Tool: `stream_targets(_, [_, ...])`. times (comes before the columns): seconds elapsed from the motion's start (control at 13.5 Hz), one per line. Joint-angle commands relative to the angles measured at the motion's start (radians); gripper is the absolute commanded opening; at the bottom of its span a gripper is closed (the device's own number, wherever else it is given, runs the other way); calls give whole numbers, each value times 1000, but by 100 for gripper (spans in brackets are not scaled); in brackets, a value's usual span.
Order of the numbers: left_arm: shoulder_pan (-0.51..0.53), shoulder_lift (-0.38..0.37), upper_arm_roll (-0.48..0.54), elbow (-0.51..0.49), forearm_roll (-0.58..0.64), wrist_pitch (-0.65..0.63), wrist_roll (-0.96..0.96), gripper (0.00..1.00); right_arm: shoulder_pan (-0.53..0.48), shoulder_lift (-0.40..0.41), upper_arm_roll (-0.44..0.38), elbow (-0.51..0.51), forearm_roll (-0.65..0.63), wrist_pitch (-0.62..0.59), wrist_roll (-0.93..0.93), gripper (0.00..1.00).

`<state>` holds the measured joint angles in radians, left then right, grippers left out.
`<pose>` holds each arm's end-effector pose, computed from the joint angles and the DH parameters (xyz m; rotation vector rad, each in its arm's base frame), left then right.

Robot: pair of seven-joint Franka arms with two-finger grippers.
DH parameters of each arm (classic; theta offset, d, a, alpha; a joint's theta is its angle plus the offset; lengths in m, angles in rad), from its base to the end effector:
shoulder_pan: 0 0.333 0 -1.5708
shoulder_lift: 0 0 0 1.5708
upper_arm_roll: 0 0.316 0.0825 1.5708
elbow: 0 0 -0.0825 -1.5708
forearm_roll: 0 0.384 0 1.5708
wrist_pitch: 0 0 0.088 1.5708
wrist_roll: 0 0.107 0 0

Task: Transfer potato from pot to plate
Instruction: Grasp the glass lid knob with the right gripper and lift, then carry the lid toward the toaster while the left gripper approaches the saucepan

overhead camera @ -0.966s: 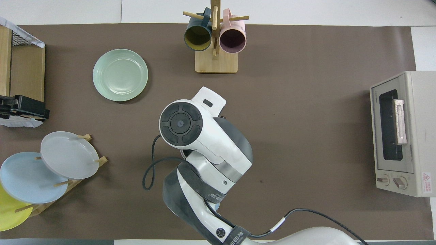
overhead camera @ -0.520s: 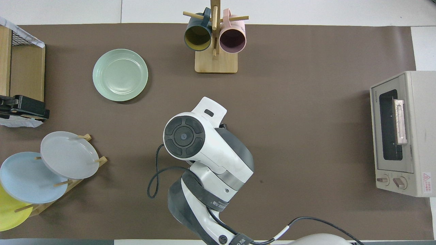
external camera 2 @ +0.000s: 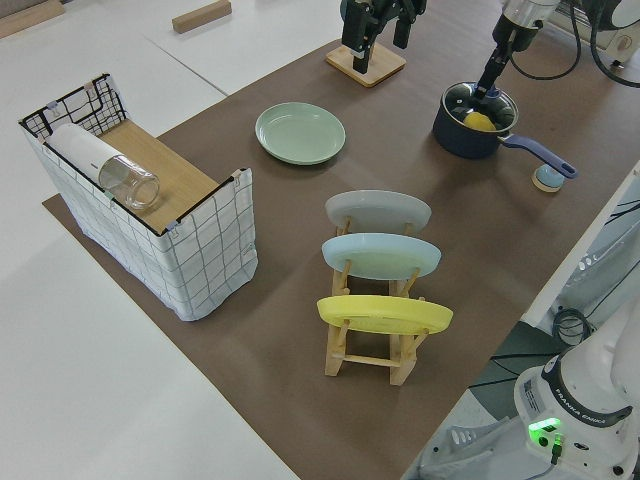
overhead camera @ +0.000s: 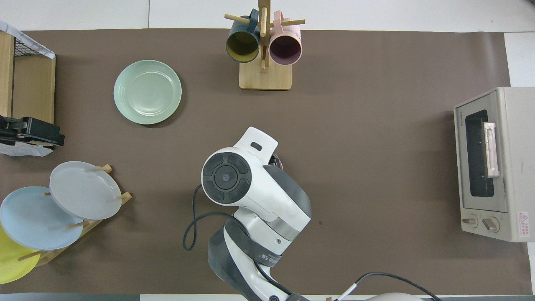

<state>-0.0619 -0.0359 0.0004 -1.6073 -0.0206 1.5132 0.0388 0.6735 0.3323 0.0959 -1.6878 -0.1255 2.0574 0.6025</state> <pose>0.5356 -0.0353 0.6221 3.1164 -0.1573 -0.0912 0.4790 0.4465 0.4097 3.0830 0.3368 0.1267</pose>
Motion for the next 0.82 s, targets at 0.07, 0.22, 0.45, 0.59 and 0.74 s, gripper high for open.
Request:
stream_targets(0.07, [-3,-10,-2,-5,16,5,-11,100,-3,-44,4,-81,-13,55,8,98])
stream_targets(0.22, [-3,-10,-2,-5,16,8,-11,100,-3,-44,4,-81,-13,55,8,89])
stream_targets(0.45, [-3,-10,-2,-5,18,19,-11,100,-3,-44,10,-81,-13,55,10,72])
stream_targets(0.59, [-3,-10,-2,-5,16,38,-13,100,-3,-44,10,-78,-13,55,8,62])
stream_targets(0.74, [-3,-10,-2,-5,16,41,-13,100,-3,-44,11,-75,-13,55,8,53])
